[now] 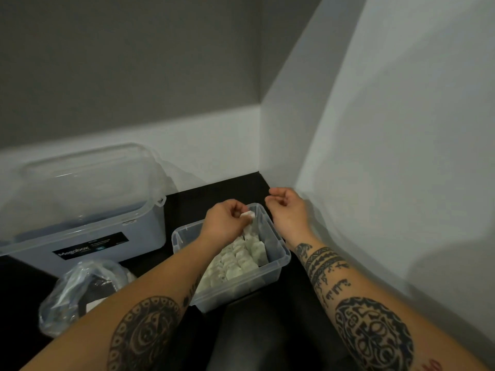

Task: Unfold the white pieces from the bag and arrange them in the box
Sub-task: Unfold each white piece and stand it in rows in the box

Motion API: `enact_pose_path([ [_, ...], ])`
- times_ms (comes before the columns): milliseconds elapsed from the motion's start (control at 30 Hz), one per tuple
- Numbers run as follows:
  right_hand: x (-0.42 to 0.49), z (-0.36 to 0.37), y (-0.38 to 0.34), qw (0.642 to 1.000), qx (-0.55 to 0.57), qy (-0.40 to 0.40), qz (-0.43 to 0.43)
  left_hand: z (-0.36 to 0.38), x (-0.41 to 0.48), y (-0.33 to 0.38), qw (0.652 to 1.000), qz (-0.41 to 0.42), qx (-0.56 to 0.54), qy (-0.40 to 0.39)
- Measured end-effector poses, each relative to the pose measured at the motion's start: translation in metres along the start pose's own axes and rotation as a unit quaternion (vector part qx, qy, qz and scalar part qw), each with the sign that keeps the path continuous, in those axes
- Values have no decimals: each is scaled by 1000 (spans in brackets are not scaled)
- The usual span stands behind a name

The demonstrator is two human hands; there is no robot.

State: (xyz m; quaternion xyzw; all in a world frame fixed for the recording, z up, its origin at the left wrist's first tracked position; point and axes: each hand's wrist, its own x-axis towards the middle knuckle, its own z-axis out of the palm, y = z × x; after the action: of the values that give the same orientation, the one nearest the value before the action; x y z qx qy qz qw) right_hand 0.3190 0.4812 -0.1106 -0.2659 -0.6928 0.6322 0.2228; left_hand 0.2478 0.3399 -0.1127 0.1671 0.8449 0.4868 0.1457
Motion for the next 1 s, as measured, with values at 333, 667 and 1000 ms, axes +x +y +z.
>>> enact_pose_path([
  [333,0,-1,24,990,-90,-77,82,28,11,-26,993,-40,84,-72],
  [667,0,-7,29,990,-84,-60,98,59,16,-34,952,-38,258,-160],
  [1000,1,-5,31,990,-83,-46,107,58,15,-44,929,35,351,-112],
])
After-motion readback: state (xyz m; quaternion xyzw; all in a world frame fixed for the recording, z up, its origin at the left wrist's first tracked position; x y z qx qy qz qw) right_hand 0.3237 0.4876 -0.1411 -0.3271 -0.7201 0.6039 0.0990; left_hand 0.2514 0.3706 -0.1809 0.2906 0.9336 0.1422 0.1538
